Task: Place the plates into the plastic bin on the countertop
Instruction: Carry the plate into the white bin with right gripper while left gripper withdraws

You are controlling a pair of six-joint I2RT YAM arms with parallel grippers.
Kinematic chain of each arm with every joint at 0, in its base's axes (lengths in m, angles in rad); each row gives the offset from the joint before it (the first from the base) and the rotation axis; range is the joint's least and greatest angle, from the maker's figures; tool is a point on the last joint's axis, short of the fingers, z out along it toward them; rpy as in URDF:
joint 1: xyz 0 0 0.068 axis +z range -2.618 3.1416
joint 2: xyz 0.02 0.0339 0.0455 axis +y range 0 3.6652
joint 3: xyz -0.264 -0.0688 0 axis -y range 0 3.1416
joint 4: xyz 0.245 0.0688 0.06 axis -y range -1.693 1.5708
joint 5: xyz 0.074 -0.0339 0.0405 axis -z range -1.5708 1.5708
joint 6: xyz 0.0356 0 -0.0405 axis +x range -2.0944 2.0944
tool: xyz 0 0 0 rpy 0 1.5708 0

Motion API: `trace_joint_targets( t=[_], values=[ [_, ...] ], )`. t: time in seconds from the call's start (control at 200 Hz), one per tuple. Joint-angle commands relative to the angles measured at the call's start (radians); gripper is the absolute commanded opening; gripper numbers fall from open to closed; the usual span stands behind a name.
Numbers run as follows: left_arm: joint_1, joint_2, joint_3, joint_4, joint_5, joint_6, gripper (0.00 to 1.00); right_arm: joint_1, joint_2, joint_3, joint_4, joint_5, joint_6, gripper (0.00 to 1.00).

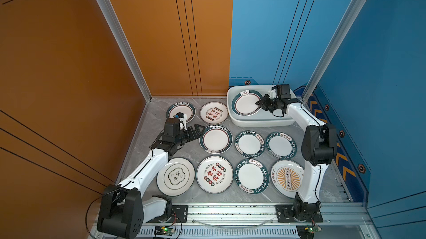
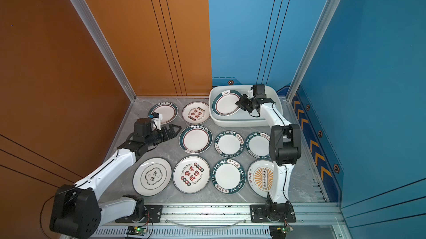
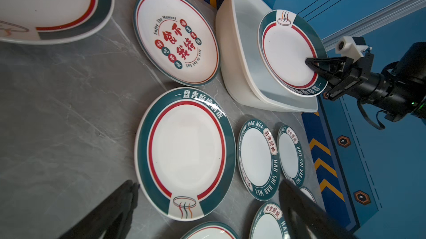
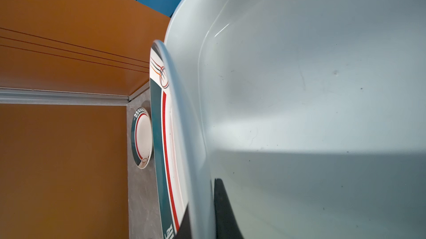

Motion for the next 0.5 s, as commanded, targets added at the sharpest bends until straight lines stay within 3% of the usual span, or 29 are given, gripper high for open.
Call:
trace_joint_targets(
  t=[0.0,0.496],
  values=[
    [0.04,-0.024,-0.042,0.001,0.04,0.025,0.98,-0.006,0.039,0.07,-0.049,0.047,-0.009,0.0],
    [0.065,0.018,-0.104,0.094,0.041,0.003,0.98,-0.021,0.305,0.346,-0.109,0.07,0.072,0.0]
  ],
)
